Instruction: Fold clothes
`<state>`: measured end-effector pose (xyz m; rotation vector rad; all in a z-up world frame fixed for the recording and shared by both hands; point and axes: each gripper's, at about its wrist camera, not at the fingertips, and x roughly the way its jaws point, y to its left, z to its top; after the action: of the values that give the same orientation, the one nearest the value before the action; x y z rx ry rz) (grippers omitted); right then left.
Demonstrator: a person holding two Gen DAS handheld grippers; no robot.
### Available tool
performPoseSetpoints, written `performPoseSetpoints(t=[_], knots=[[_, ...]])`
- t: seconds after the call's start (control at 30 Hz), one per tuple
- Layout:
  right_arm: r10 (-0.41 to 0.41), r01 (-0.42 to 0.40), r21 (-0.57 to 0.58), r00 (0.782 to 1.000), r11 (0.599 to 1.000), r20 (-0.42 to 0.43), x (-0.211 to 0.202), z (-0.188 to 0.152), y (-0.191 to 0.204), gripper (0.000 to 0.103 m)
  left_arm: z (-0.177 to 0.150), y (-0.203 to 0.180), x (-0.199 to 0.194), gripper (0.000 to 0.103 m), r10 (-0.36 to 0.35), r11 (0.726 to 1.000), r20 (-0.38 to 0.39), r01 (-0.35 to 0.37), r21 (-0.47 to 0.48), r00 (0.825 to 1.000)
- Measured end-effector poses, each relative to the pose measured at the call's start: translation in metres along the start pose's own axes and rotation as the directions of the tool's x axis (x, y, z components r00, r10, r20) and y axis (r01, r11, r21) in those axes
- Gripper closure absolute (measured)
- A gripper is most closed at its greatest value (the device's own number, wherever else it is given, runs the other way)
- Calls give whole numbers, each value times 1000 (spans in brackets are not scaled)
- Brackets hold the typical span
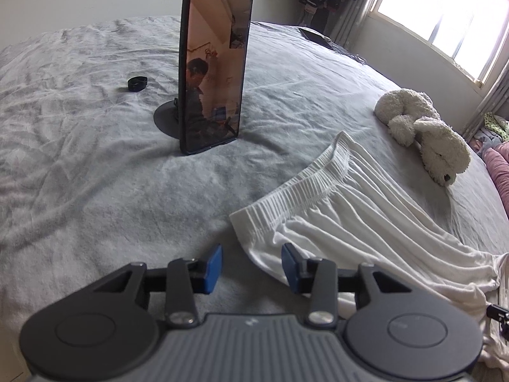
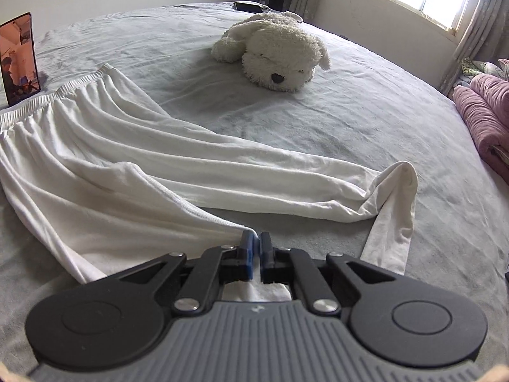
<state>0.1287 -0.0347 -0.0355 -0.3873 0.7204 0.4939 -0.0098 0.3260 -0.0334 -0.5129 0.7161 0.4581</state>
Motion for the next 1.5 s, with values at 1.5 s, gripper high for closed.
performPoseSetpoints(t=[1.5], knots=[[200,-200,-215,980,956,-20,-70,-38,104,84,3,22,3,96,-45,989,-23,41,-145,999]])
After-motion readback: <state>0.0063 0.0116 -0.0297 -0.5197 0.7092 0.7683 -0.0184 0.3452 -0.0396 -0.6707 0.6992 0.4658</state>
